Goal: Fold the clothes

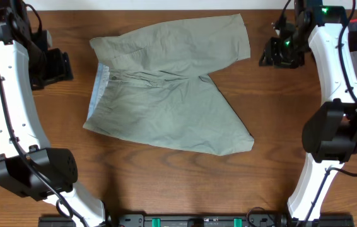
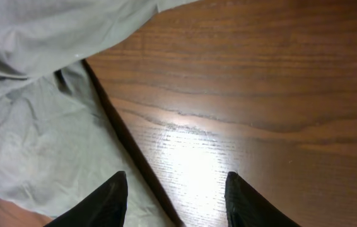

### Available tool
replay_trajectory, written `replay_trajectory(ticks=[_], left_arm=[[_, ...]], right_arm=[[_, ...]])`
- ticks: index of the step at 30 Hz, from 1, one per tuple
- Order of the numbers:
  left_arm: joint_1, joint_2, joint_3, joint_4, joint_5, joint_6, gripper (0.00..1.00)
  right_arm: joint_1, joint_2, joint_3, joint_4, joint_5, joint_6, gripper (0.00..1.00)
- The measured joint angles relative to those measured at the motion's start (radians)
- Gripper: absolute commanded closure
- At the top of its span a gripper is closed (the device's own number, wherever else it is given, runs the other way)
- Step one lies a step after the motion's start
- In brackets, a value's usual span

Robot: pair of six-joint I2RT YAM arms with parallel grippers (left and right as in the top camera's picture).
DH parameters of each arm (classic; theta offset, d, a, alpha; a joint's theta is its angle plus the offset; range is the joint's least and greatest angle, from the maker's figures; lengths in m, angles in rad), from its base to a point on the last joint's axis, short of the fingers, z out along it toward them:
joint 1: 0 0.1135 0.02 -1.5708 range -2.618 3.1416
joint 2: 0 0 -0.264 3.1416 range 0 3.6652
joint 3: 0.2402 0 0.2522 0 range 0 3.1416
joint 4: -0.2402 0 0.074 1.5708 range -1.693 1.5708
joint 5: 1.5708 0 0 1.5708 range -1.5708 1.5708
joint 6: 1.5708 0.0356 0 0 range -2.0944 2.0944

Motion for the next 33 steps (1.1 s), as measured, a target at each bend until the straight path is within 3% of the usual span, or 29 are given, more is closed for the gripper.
replay_trajectory(ticks=[6, 16, 21, 26, 32, 33], left_arm=[[0.000, -0.013, -0.217, 0.066, 0.013, -0.040, 0.26], [0.000, -0.010, -0.695, 0.439, 0.081, -0.063, 0.26], [0.000, -0.010, -0.830, 0.628, 0.091, -0.063, 0.27], [0.000, -0.010, -0.897, 0.708, 0.095, -0.063, 0.28], [0.000, -0.002, -0.957, 0.778, 0.095, -0.064, 0.39], [0.000, 0.001, -0.968, 0.809, 0.094, -0.064, 0.46]], right_arm=[[0.003, 0.000, 0.000, -0.008, -0.002, -0.010, 0.52], [0.003, 0.000, 0.000, -0.001, -0.016, -0.021, 0.51], [0.003, 0.000, 0.000, 0.000, -0.016, -0.023, 0.51], [0.003, 0.000, 0.000, 0.002, -0.016, -0.024, 0.51], [0.003, 0.000, 0.000, 0.015, -0.016, -0.024, 0.51], [0.003, 0.000, 0.000, 0.018, -0.016, -0.024, 0.51]])
